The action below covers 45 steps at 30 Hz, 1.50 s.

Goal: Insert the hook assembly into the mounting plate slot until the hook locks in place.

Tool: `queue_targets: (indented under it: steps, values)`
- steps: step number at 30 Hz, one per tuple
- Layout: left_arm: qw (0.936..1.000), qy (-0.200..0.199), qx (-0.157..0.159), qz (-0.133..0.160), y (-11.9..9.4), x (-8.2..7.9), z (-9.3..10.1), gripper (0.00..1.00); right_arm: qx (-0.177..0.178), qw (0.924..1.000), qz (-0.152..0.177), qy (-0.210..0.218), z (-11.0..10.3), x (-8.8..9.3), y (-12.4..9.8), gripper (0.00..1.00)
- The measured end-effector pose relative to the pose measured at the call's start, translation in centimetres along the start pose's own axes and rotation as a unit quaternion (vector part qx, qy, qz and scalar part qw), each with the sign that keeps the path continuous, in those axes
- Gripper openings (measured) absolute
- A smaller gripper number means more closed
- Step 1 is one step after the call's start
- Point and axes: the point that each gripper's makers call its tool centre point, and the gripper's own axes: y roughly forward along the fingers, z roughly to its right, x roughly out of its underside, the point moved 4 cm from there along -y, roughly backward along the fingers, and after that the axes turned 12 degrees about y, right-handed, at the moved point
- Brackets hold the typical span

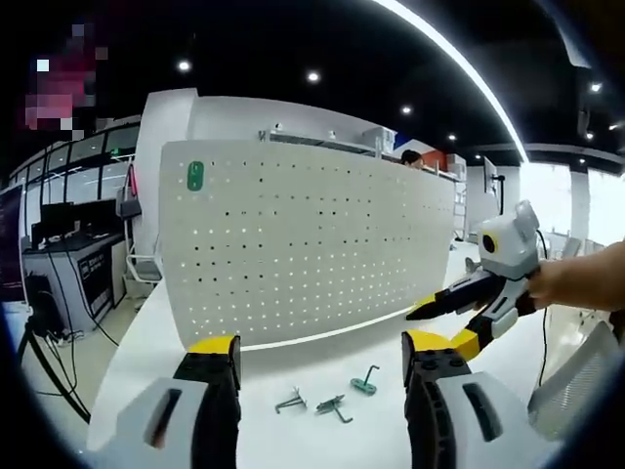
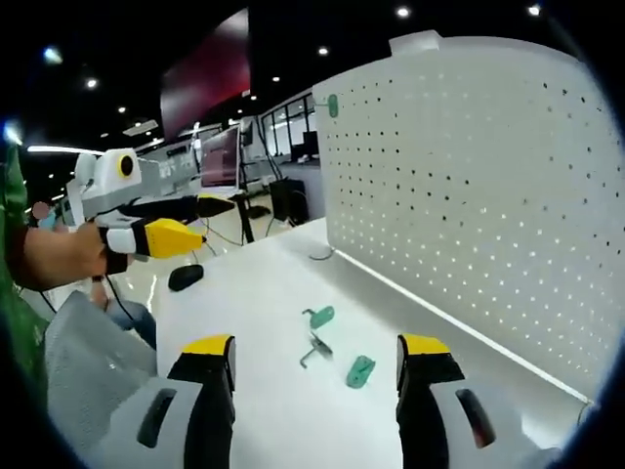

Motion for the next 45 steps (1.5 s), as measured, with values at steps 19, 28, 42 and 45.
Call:
queue_targets:
  steps: [19,28,42,45]
  values:
    - [0.9987,0.003,0.031,-0.039,0.2,2.4,1.6,0.67,-0.010,0.9993,-0.033,-0.013,1.2,1.9,2.5,0.61]
    - [0.9972,0.005,0.048,-0.058,0.4,3.4,2.5,0.67,-0.022,0.9988,-0.042,-0.010,1.6,2.8,3.8,0.57]
    - [0.9942,0.000,0.061,-0.089,0.3,5.4,3.4,0.67,-0.032,0.9973,-0.062,-0.021,2.3,4.1,6.1,0.48]
    - [0.9937,-0.001,0.063,-0.093,0.4,5.6,3.5,0.67,-0.030,0.9969,-0.068,-0.027,2.5,4.4,6.6,0.46]
